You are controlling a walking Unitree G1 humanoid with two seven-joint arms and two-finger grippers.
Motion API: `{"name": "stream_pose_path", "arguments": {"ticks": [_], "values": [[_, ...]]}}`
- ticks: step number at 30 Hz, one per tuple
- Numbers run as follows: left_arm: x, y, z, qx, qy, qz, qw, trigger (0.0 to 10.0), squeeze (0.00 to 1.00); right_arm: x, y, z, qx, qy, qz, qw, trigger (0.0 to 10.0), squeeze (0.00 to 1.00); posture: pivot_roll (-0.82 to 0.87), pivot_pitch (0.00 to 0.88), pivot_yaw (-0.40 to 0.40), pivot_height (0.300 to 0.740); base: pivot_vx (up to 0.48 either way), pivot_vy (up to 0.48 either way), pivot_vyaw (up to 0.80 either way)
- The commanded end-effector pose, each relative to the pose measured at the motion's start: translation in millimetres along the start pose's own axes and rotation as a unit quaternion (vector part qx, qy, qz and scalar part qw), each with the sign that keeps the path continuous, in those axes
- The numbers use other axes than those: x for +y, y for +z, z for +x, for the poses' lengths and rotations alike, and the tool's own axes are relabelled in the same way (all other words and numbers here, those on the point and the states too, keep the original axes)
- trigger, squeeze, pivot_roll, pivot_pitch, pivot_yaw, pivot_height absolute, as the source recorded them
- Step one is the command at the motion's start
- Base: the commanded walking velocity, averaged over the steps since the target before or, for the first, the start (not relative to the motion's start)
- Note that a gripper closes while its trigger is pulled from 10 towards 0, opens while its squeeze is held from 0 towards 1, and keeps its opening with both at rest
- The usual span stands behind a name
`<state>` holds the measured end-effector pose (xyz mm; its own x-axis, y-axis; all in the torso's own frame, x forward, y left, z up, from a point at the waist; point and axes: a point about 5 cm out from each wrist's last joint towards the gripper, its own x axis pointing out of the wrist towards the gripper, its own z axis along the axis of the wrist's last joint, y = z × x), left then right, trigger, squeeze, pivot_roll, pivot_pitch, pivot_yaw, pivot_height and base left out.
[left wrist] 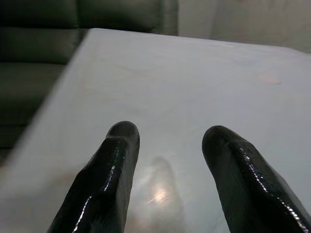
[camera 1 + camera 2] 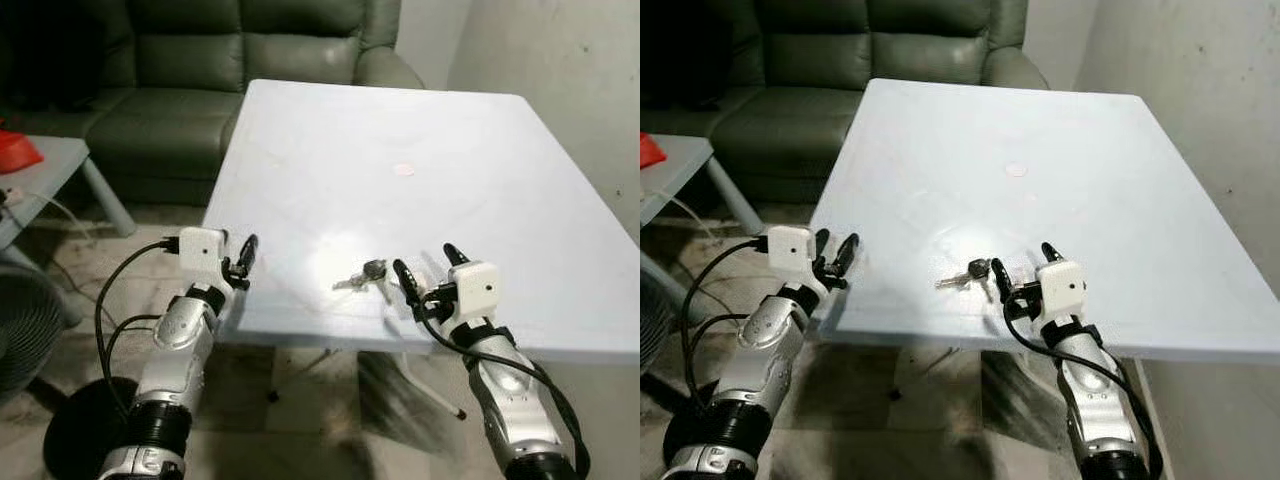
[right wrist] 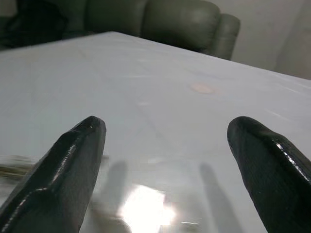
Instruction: Hang keys on a hook
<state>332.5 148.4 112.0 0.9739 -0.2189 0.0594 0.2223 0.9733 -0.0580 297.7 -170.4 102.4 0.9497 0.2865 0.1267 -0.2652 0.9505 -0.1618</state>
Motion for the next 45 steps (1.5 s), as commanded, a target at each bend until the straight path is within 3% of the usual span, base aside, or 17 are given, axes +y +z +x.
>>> {"name": "stream_pose_path", "arguments": {"ticks": [1,10,21,29,39,41,42,43,45], "values": [[-7.8,4,0.5,-0.019,-0.009,-0.003,1.0,10.0,0.0,-6.1,2,-1.7,0.0,0.001,-0.017,1.0,10.0,0.0,-0.03,0.068,-0.022,0.74,0.0,0.0,0.0],[-18.2,6,-8.3,-0.051,-0.047,0.012,0.998,10.0,0.0,-4.7,6,-0.2,0.005,0.071,-0.061,0.996,10.0,0.0,-0.02,0.074,-0.036,0.74,0.0,0.0,0.0],[-34.7,2,-18.0,-0.057,-0.09,0.017,0.994,10.0,0.0,3.8,13,2.9,0.008,0.148,-0.073,0.986,10.0,0.0,-0.01,0.086,-0.051,0.74,0.0,0.0,0.0],[-55.1,-7,-28.3,-0.045,-0.127,0.022,0.991,10.0,0.0,17.1,20,14.3,0.023,0.145,0.0,0.989,10.0,0.0,0.0,0.103,-0.063,0.74,0.0,0.0,0.0],[-75.6,-17,-44.0,-0.027,-0.159,0.024,0.987,10.0,0.0,26.0,19,14.1,0.032,0.177,0.001,0.984,10.0,0.0,0.01,0.137,-0.076,0.74,0.0,0.0,0.0],[-78.7,-18,-46.1,-0.026,-0.163,0.023,0.986,10.0,0.0,26.9,18,11.7,0.037,0.19,0.002,0.981,9.6,0.0,0.01,0.14,-0.076,0.74,0.0,0.0,0.0],[-80.0,-17,-47.2,-0.027,-0.163,0.023,0.986,10.0,0.0,27.0,18,9.2,0.043,0.199,-0.007,0.979,7.8,0.0,0.01,0.145,-0.076,0.74,0.0,0.0,0.0],[-80.1,-17,-47.1,-0.027,-0.163,0.023,0.986,10.0,0.0,27.0,17,8.3,0.047,0.202,-0.007,0.978,8.5,0.0,0.01,0.148,-0.076,0.74,0.0,0.0,0.0],[-80.4,-16,-47.4,-0.027,-0.162,0.023,0.986,10.0,0.0,26.7,16,5.4,0.054,0.209,-0.011,0.976,8.2,0.0,0.01,0.152,-0.074,0.74,0.0,0.0,0.0]]}}
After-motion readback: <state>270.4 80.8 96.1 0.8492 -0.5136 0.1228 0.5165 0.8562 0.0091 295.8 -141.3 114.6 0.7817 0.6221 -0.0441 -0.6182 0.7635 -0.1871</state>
